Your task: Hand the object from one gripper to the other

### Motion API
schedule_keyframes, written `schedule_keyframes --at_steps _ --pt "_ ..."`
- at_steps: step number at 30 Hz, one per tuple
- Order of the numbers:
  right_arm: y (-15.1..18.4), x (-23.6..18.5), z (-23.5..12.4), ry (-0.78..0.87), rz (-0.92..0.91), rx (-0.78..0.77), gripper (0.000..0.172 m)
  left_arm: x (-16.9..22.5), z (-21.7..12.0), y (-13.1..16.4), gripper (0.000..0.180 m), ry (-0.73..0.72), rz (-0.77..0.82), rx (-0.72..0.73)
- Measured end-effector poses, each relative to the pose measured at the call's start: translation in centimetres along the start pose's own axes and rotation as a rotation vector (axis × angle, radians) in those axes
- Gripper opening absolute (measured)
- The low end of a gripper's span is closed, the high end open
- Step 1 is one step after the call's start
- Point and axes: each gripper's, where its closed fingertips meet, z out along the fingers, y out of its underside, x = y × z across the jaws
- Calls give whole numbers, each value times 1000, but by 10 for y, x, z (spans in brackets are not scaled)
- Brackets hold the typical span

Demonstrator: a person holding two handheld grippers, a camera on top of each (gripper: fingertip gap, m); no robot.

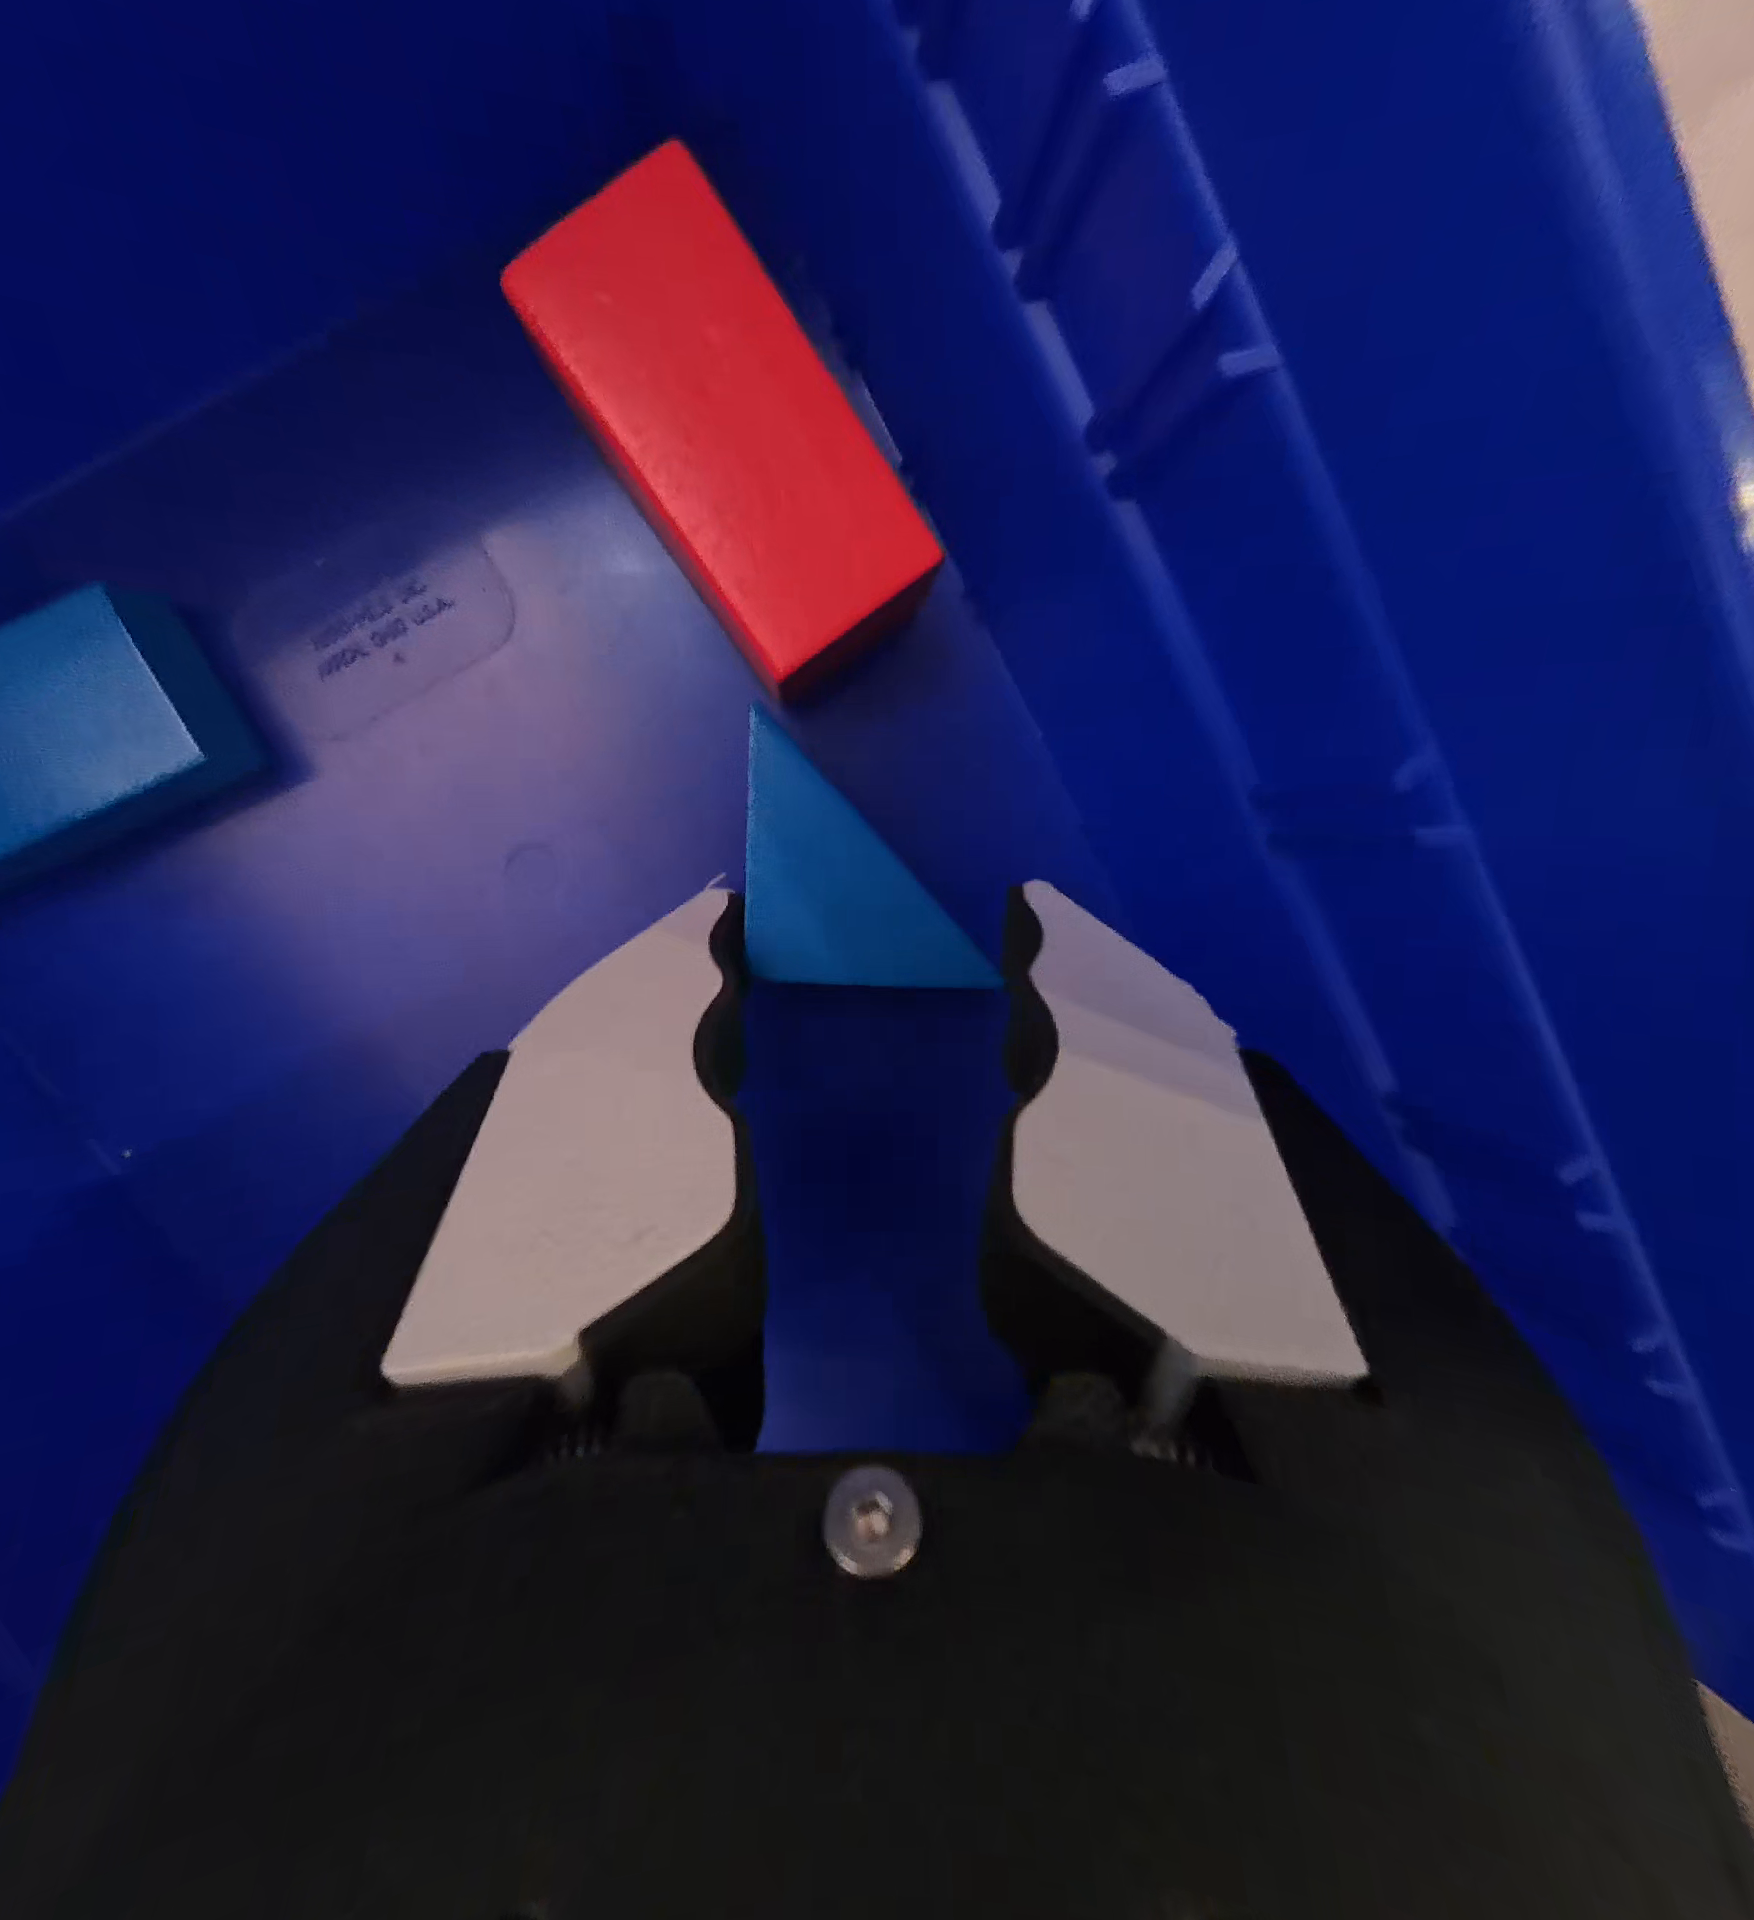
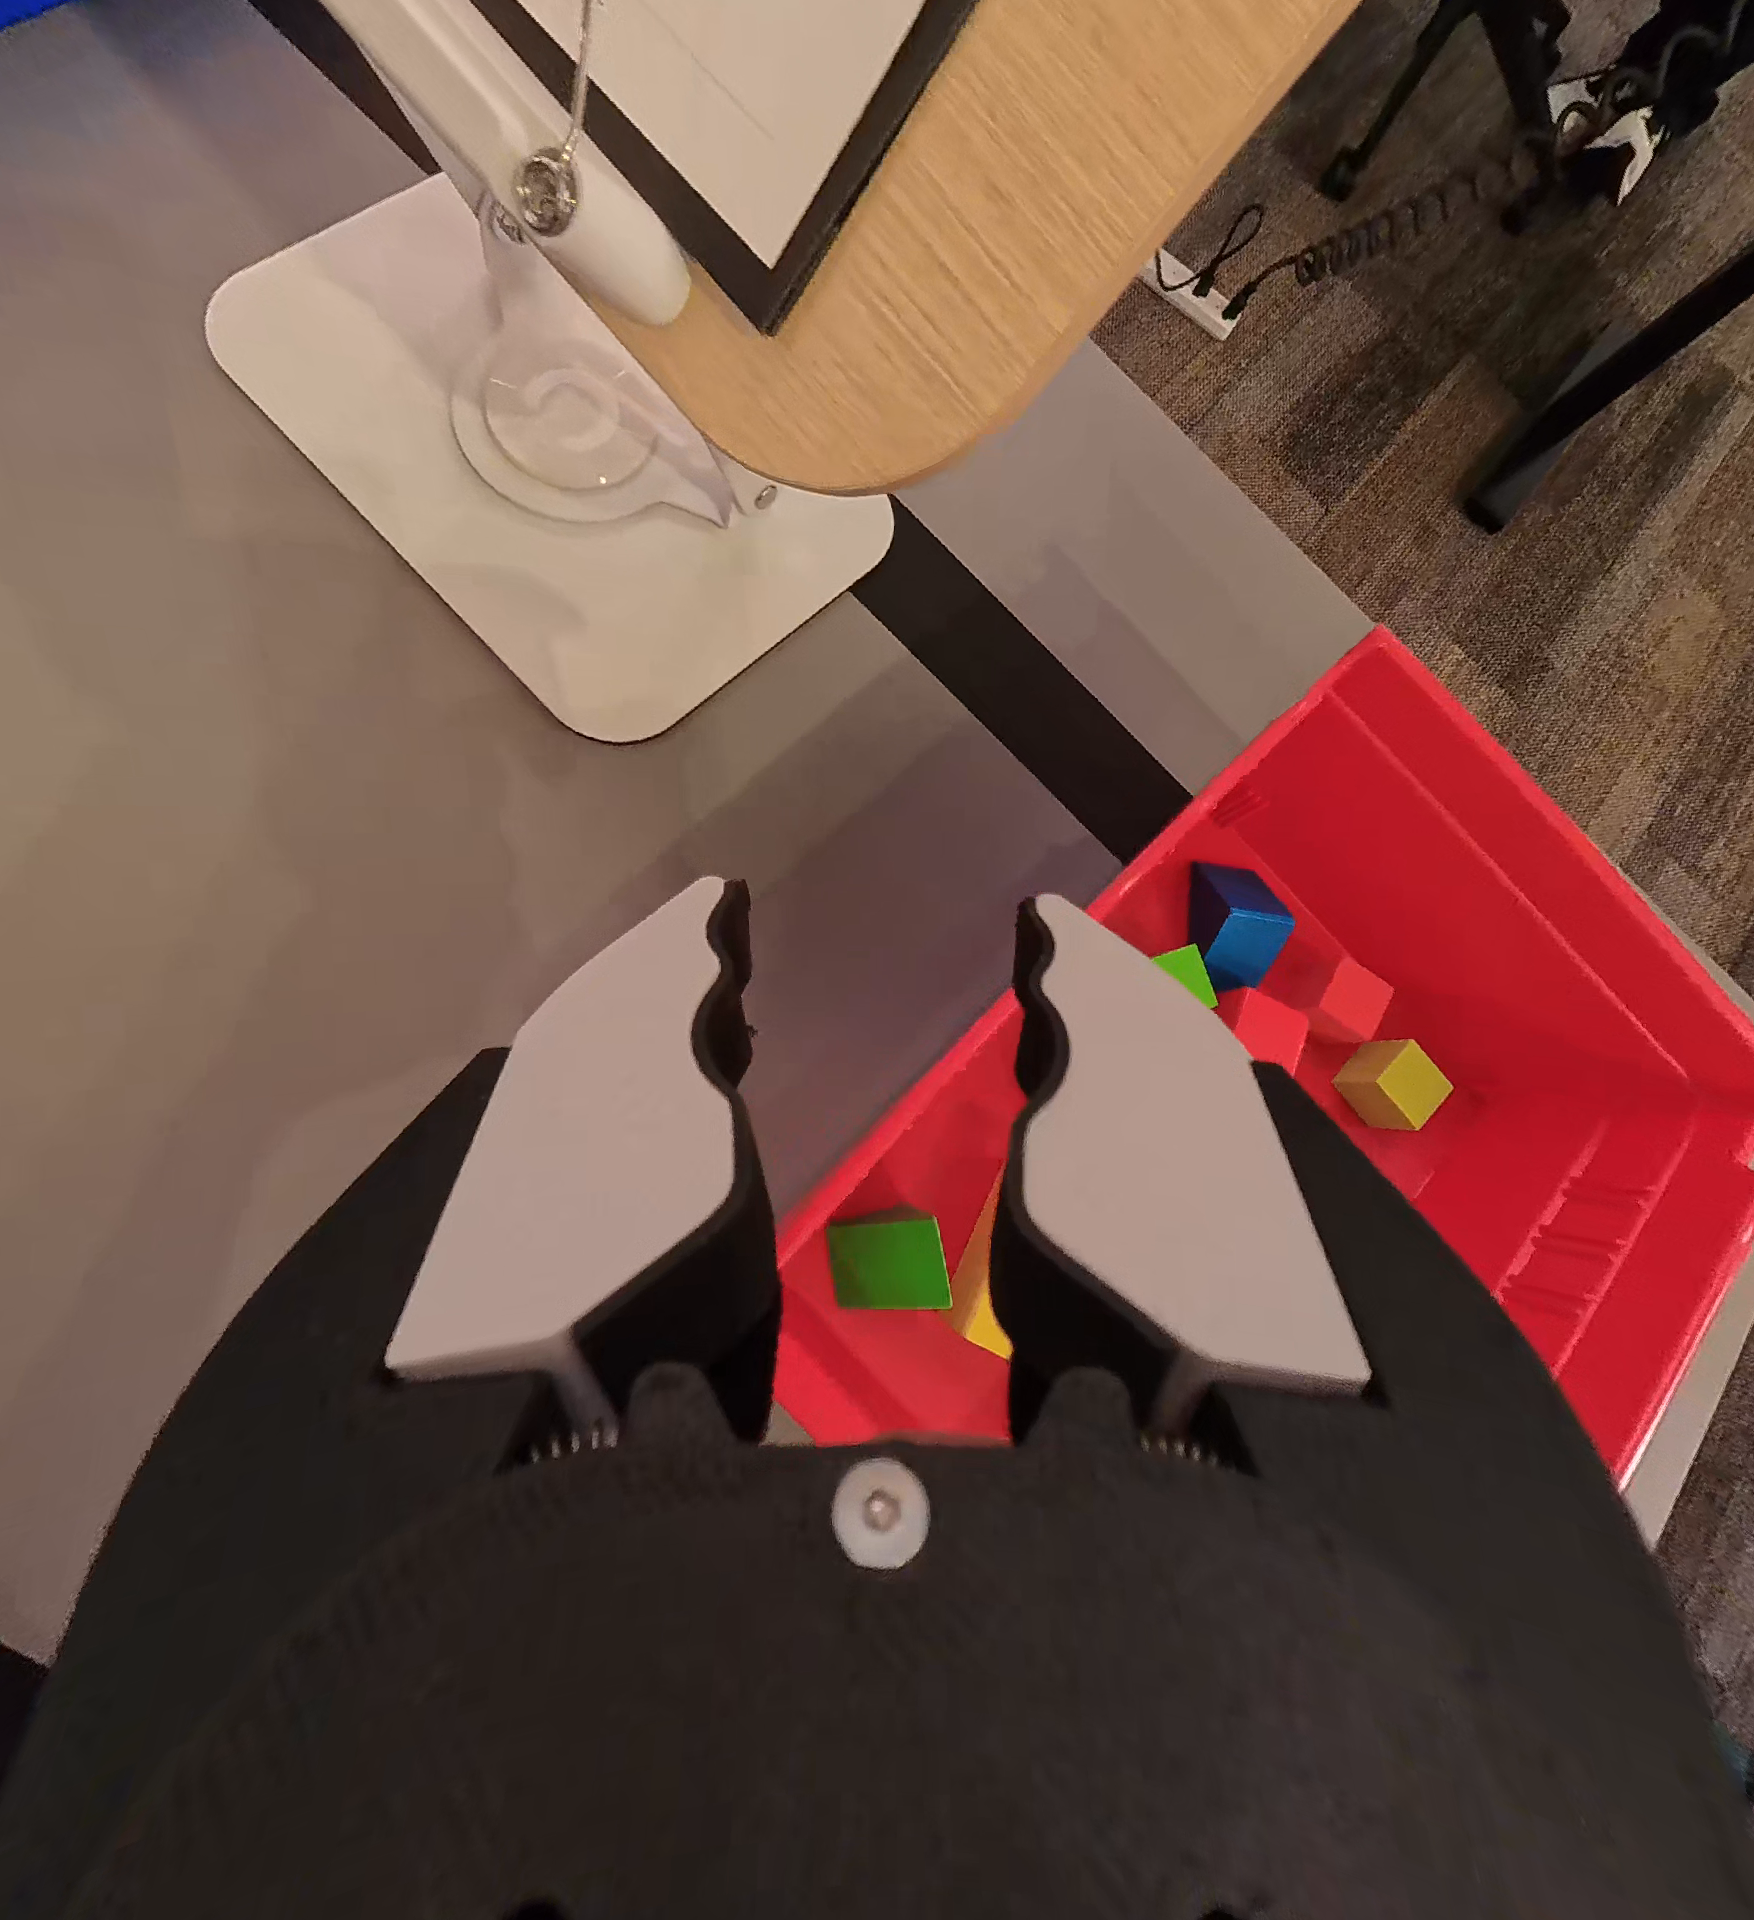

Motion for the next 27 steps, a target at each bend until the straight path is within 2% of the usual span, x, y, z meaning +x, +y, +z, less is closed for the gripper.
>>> schedule_keyframes --at_steps 7,11,14,19,21,24,27 --pt "-16 -19 -6 -25 -45 44 46 -1 -8 -6 47 -51 110 104" --pt "-36 -44 -12 -59 -99 93 47 -7 -24 -6 47 -154 225 172" --pt "-63 -78 -17 -142 -143 154 48 -3 -44 -13 47 -230 361 261" --pt "-128 -164 -21 -384 -166 313 51 5 -103 -25 47 -514 598 402" --pt "-156 -198 -21 -500 -160 363 52 28 -130 -30 47 -586 739 489" --pt "-195 -234 -15 -637 -168 396 52 76 -157 -29 47 -651 994 536" --pt "-218 -256 5 -711 -203 343 53 122 -178 -30 46 -691 1167 568"
